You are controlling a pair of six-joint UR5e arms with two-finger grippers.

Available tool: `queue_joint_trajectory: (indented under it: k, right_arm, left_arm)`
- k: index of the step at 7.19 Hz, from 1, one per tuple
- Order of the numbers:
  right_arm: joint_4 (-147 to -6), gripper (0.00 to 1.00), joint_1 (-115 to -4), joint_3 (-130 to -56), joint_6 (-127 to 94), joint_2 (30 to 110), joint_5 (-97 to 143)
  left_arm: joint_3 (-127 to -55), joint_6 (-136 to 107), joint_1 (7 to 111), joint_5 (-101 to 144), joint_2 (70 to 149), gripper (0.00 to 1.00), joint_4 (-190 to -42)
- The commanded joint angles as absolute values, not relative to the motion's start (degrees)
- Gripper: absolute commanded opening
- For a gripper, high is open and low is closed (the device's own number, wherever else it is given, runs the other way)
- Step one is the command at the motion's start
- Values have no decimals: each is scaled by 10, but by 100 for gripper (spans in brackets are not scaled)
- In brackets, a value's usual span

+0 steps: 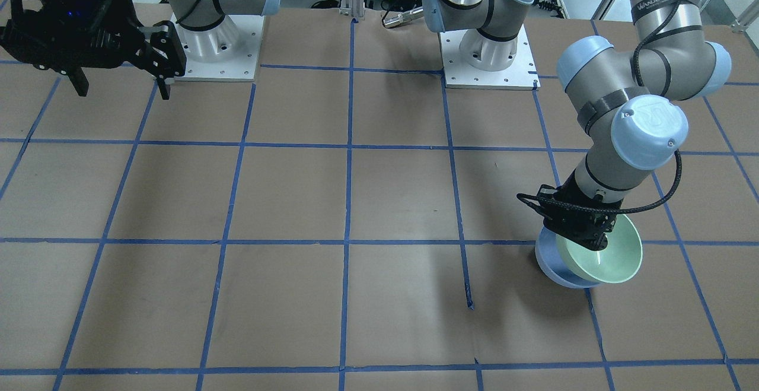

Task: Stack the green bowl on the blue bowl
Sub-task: 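Carry the green bowl over the blue bowl and lower it inside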

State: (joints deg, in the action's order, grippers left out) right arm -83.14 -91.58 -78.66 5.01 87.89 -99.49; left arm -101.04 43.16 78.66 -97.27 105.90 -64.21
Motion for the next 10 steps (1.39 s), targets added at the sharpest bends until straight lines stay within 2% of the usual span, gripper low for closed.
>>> queue_joint_trajectory:
  k: [1,2,3,4,5,8,10]
  right_arm:
    - [-831,100,-916,-787,50,879,-995]
    - [-831,100,-916,-787,50,879,-995]
    - [-831,100,-916,-787,50,879,-995]
    - [-831,100,-916,-787,50,879,-995]
    - [-831,100,-916,-787,50,879,-995]
    - [-831,100,-916,-787,50,879,-995]
    - [-831,100,-916,-787,50,879,-995]
  left_arm:
    - [-1012,431,783,-980,1064,0,-647]
    - [-1016,428,783,-979,1063,20,-647]
    - [-1016,428,787,-976,1059,47,-647]
    - [-1015,428,788,-973,1055,82,-647]
    - [-1011,428,792,-972,1049,100,-651]
    - [-975,341,795,-957,1018,100,-712]
    - [-905,297,795,-946,1012,100,-771]
